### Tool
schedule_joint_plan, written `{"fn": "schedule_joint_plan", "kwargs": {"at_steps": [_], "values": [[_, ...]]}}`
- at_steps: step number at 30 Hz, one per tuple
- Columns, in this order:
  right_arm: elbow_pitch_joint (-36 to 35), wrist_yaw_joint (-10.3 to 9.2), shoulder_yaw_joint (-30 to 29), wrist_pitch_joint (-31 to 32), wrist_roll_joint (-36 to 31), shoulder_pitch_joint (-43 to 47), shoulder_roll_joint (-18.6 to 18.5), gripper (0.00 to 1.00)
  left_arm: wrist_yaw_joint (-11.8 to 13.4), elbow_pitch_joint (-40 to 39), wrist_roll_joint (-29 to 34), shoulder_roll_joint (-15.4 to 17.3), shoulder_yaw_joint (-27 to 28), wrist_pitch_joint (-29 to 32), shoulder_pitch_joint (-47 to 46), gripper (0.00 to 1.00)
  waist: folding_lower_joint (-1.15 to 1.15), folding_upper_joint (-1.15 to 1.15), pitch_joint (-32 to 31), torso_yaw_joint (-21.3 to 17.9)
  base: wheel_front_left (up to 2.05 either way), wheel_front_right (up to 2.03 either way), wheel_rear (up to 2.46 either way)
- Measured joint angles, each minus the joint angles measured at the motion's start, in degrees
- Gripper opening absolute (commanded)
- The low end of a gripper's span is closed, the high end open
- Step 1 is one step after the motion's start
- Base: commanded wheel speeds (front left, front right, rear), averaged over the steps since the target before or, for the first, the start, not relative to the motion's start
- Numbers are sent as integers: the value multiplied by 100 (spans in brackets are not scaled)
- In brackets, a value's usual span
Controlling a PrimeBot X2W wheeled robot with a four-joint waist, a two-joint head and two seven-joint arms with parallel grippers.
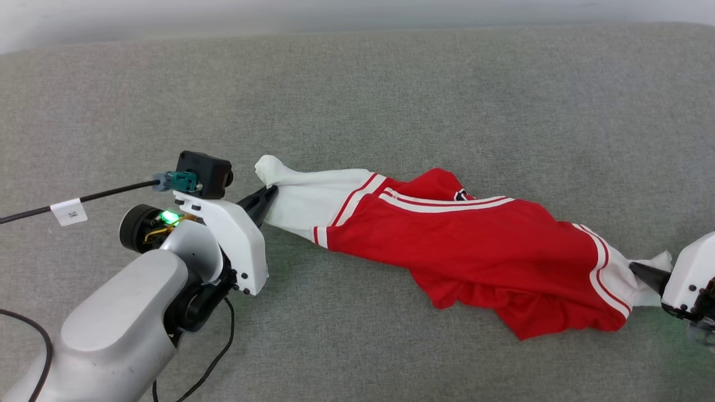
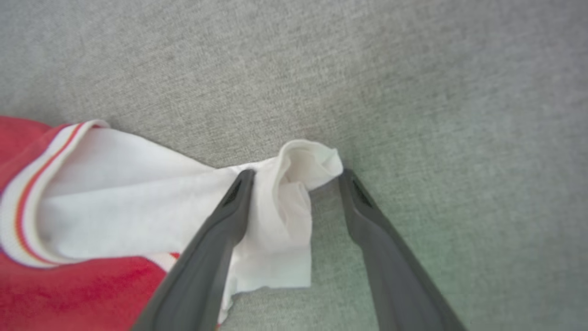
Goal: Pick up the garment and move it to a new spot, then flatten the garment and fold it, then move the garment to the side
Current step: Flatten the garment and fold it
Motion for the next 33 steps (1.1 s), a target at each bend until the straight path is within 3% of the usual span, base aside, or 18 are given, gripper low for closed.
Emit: {"fn": "schedule_joint_plan", "kwargs": {"at_steps": [1,11,21,26,33], "values": [[37,0,-14,81,1,-21,7,0,7,-16,0,9,0,1,11,0,0,0,-14,7,0,0,0],[-379,1,312,-147,-49,-34,-9,0,152,5,-44,79,132,-140,90,0,0,0,-344,-4,0,0,0],[-1033,2,512,-745,-287,-489,-377,0,432,253,-34,147,471,-330,-277,0,0,0,-992,-14,0,0,0],[-1007,3,709,-1117,-470,-1184,-400,0,442,667,-35,105,676,-298,-866,0,0,0,-1152,2,0,0,0],[-583,4,1002,-1797,-748,-2562,-311,0,320,1538,147,-24,878,-456,-1975,0,0,0,-920,-55,0,0,0]]}}
